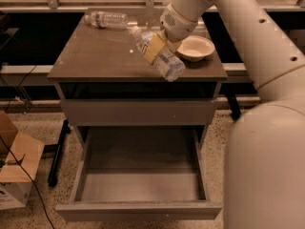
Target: Pick blue plastic bottle from middle drawer and place on counter
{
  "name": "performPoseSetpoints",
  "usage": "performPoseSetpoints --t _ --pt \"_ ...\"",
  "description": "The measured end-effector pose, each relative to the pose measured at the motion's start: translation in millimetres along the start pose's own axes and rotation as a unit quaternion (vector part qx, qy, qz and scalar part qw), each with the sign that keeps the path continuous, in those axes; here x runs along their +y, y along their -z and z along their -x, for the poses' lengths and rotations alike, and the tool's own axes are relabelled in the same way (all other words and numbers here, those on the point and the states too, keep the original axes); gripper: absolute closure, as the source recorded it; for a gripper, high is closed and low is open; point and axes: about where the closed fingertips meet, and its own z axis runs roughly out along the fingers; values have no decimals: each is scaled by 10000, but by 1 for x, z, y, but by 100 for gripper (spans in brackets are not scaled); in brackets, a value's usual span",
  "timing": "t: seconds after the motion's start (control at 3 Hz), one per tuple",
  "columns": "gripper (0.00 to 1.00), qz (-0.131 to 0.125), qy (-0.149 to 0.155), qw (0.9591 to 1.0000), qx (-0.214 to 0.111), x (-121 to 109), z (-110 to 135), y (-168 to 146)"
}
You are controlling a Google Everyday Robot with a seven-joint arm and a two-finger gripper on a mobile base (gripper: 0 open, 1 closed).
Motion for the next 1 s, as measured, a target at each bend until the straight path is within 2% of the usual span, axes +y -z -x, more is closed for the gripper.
performPoseSetpoints --t 0.33,0.67,1.0 --pt "100 -76 -51 9997 -212 -30 28 -5" --pt "82 -145 -89 9988 -458 -53 52 -13" --pt "59 -161 -119 9981 -585 -65 69 -29"
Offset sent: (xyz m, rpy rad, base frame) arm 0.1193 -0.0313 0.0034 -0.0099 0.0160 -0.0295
